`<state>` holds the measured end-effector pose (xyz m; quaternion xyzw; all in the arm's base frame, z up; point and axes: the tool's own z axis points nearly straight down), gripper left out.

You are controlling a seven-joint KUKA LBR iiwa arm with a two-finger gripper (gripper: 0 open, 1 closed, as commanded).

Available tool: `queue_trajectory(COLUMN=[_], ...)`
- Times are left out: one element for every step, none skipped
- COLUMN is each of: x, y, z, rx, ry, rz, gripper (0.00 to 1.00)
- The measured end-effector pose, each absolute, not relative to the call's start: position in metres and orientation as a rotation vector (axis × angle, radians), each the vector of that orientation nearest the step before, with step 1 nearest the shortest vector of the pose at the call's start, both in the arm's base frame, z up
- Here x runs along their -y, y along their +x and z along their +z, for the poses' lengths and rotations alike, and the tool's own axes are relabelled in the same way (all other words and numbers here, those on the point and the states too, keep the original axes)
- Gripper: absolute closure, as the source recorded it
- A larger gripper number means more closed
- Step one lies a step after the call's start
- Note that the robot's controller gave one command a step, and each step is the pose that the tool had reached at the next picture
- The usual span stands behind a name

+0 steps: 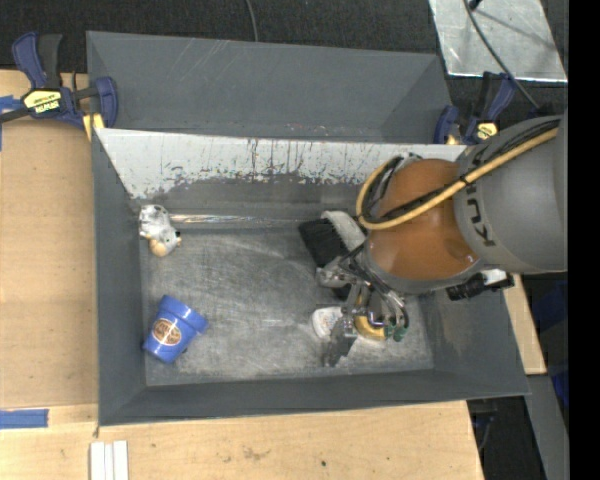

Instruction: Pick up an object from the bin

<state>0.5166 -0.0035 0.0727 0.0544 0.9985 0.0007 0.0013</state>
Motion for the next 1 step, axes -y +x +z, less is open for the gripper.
queue_trajectory(x=[0.0159], y=[0.5236], z=[0.0749], rx=[-3.115], ry=[0.153], rz=[0.003], gripper=[1.00])
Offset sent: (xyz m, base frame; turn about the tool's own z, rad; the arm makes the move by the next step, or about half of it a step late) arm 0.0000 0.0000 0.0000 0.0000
